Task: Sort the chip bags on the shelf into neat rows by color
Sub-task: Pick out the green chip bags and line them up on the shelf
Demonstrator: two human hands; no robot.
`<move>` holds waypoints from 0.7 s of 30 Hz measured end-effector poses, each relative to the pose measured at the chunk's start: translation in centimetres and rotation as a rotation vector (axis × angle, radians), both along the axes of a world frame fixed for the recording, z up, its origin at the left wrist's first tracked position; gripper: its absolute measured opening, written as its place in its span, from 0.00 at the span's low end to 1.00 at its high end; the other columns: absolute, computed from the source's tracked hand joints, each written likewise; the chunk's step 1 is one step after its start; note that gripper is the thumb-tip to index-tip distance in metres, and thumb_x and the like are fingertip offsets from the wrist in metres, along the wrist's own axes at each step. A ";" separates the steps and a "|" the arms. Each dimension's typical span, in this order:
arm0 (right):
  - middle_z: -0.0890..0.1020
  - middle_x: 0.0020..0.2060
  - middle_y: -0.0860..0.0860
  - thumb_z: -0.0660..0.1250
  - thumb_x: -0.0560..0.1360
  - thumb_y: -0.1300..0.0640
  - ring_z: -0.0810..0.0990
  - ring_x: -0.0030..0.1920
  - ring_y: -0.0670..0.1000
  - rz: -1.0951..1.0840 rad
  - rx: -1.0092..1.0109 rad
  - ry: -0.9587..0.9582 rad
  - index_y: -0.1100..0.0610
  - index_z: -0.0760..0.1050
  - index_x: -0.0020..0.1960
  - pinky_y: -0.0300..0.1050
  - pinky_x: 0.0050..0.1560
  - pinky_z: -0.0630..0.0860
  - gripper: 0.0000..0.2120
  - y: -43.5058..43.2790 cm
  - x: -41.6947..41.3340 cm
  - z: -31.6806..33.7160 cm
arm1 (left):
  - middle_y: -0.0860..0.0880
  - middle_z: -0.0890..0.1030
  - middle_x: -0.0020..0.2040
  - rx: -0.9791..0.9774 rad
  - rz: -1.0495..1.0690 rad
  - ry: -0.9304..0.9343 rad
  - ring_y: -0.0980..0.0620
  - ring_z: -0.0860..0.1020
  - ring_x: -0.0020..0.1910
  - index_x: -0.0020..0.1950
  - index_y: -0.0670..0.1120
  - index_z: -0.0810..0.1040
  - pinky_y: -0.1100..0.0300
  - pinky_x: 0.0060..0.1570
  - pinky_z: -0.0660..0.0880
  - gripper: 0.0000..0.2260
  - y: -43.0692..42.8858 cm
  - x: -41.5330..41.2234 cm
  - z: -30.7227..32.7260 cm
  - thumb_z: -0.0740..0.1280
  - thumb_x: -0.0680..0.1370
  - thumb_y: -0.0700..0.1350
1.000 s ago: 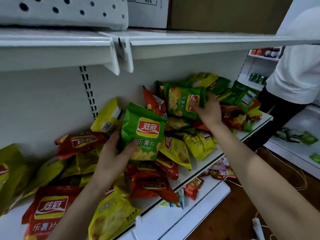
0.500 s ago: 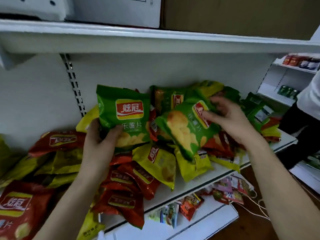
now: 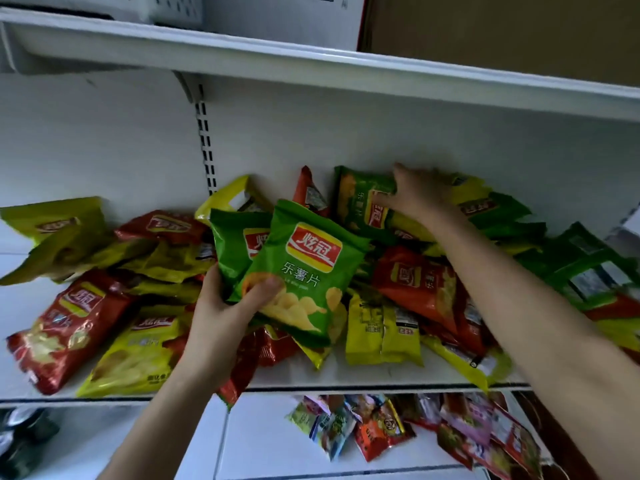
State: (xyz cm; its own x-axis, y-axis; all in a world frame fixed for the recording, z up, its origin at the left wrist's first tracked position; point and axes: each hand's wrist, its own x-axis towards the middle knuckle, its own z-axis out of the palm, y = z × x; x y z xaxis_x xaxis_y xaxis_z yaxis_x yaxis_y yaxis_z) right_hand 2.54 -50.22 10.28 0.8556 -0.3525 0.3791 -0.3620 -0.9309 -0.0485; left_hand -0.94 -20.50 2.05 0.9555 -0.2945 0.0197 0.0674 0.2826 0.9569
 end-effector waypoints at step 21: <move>0.79 0.51 0.43 0.72 0.68 0.60 0.80 0.46 0.36 0.372 0.984 0.135 0.46 0.76 0.53 0.31 0.45 0.76 0.17 8.4 -15.1 -0.3 | 0.52 0.78 0.59 -0.033 0.024 -0.048 0.52 0.79 0.56 0.68 0.53 0.66 0.47 0.57 0.76 0.40 0.2 -3.5 -0.7 0.79 0.60 0.53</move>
State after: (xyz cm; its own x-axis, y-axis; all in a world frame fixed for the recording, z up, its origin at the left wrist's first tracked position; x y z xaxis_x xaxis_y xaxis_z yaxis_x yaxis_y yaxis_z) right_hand -12.55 -41.82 9.98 0.9865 -0.1594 -0.0369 -0.1208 -0.5572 -0.8215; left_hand -4.43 -20.26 1.37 0.9599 -0.2702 0.0746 0.0150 0.3150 0.9490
